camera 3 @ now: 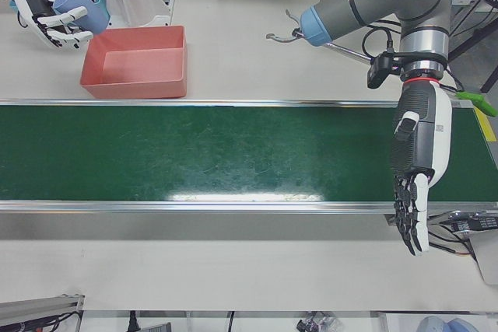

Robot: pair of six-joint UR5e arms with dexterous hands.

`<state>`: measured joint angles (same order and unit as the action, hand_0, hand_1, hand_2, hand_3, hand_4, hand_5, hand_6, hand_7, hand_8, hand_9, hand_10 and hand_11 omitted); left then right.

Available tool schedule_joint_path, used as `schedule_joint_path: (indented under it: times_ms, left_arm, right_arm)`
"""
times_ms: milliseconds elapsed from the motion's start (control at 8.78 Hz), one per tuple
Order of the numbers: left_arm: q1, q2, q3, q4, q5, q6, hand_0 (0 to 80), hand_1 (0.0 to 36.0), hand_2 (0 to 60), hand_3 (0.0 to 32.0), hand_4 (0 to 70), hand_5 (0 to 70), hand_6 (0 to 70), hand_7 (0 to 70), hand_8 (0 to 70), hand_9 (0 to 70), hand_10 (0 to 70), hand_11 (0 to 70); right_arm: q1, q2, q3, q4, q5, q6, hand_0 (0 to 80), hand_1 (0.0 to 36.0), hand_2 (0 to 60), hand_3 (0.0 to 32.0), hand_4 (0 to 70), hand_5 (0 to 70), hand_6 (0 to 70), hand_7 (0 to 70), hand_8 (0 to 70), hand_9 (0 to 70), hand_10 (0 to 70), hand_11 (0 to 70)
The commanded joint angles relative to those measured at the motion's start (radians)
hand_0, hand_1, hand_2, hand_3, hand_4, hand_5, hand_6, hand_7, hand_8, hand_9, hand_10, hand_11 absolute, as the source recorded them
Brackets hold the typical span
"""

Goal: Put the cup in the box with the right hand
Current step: 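Lift the cup off the belt and carry it over the pink tray, then open the right hand to release the cup into the tray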

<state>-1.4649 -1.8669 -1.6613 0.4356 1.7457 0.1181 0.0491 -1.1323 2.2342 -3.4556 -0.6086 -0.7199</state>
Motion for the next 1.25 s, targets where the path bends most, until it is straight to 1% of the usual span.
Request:
schedule_joint_path:
  times_ms: [0, 114, 228, 342, 455, 569, 683, 911, 1025, 1139]
  left_arm:
    - [0.000, 0.000, 0.000, 0.000, 0.000, 0.000, 0.0, 0.0, 0.0, 0.0, 0.0, 0.0, 0.0, 0.0, 0.0, 0.0, 0.0, 0.0]
    - [0.000, 0.000, 0.000, 0.000, 0.000, 0.000, 0.0, 0.0, 0.0, 0.0, 0.0, 0.0, 0.0, 0.0, 0.0, 0.0, 0.0, 0.0]
    - [0.000, 0.000, 0.000, 0.000, 0.000, 0.000, 0.0, 0.0, 0.0, 0.0, 0.0, 0.0, 0.0, 0.0, 0.0, 0.0, 0.0, 0.0]
    - [0.000, 0.000, 0.000, 0.000, 0.000, 0.000, 0.0, 0.0, 0.0, 0.0, 0.0, 0.0, 0.0, 0.0, 0.0, 0.0, 0.0, 0.0]
    - [0.000, 0.000, 0.000, 0.000, 0.000, -0.002, 0.0, 0.0, 0.0, 0.0, 0.0, 0.0, 0.0, 0.0, 0.0, 0.0, 0.0, 0.0]
    - [0.000, 0.000, 0.000, 0.000, 0.000, 0.000, 0.0, 0.0, 0.0, 0.0, 0.0, 0.0, 0.0, 0.0, 0.0, 0.0, 0.0, 0.0]
    - [0.000, 0.000, 0.000, 0.000, 0.000, 0.000, 0.0, 0.0, 0.0, 0.0, 0.0, 0.0, 0.0, 0.0, 0.0, 0.0, 0.0, 0.0]
    - [0.002, 0.000, 0.000, 0.000, 0.000, 0.000, 0.0, 0.0, 0.0, 0.0, 0.0, 0.0, 0.0, 0.0, 0.0, 0.0, 0.0, 0.0]
    - [0.000, 0.000, 0.000, 0.000, 0.000, 0.000, 0.0, 0.0, 0.0, 0.0, 0.0, 0.0, 0.0, 0.0, 0.0, 0.0, 0.0, 0.0]
    - [0.000, 0.000, 0.000, 0.000, 0.000, 0.000, 0.0, 0.0, 0.0, 0.0, 0.0, 0.0, 0.0, 0.0, 0.0, 0.0, 0.0, 0.0]
  right_arm:
    - [-0.017, -0.007, 0.007, 0.000, 0.009, -0.001, 64.9, 36.0, 60.0, 0.0, 50.0, 19.4, 35.4, 70.0, 53.6, 70.0, 40.6, 59.6]
    - [-0.032, -0.004, 0.005, 0.001, 0.007, -0.001, 65.7, 31.8, 43.7, 0.0, 38.8, 13.7, 26.1, 70.0, 33.3, 56.8, 28.4, 43.2]
    - [-0.035, -0.001, 0.008, 0.001, 0.007, -0.001, 64.5, 20.5, 1.1, 0.0, 34.1, 8.2, 14.6, 60.3, 6.2, 16.6, 10.7, 17.8]
    - [-0.037, 0.003, 0.012, 0.001, 0.007, -0.001, 62.3, 19.4, 0.0, 0.0, 33.8, 5.8, 4.4, 13.8, 0.0, 1.3, 0.4, 2.4]
    - [-0.041, 0.014, 0.012, 0.003, 0.007, -0.001, 63.1, 22.4, 0.0, 0.0, 31.4, 6.0, 2.6, 4.3, 0.0, 0.0, 0.0, 0.5]
    - [-0.044, 0.017, 0.012, 0.003, 0.007, -0.001, 62.3, 23.4, 3.1, 0.0, 31.4, 5.8, 2.8, 5.9, 0.0, 0.0, 0.0, 0.8]
    - [-0.045, 0.017, 0.012, 0.003, 0.006, -0.001, 61.0, 22.8, 4.8, 0.0, 32.0, 5.4, 2.9, 8.0, 0.0, 0.2, 0.0, 0.0]
    - [-0.046, 0.017, 0.012, 0.004, 0.006, -0.001, 58.7, 21.6, 7.3, 0.0, 29.7, 5.2, 2.8, 10.7, 0.0, 0.7, 0.0, 0.0]
    - [-0.046, 0.019, 0.012, 0.007, 0.006, -0.001, 58.3, 21.7, 8.6, 0.0, 28.9, 5.2, 2.8, 11.2, 0.0, 0.8, 0.0, 0.1]
    - [-0.046, 0.025, 0.012, 0.007, 0.006, -0.001, 58.6, 22.2, 10.6, 0.0, 30.4, 5.3, 3.3, 13.0, 0.0, 1.2, 0.0, 1.0]
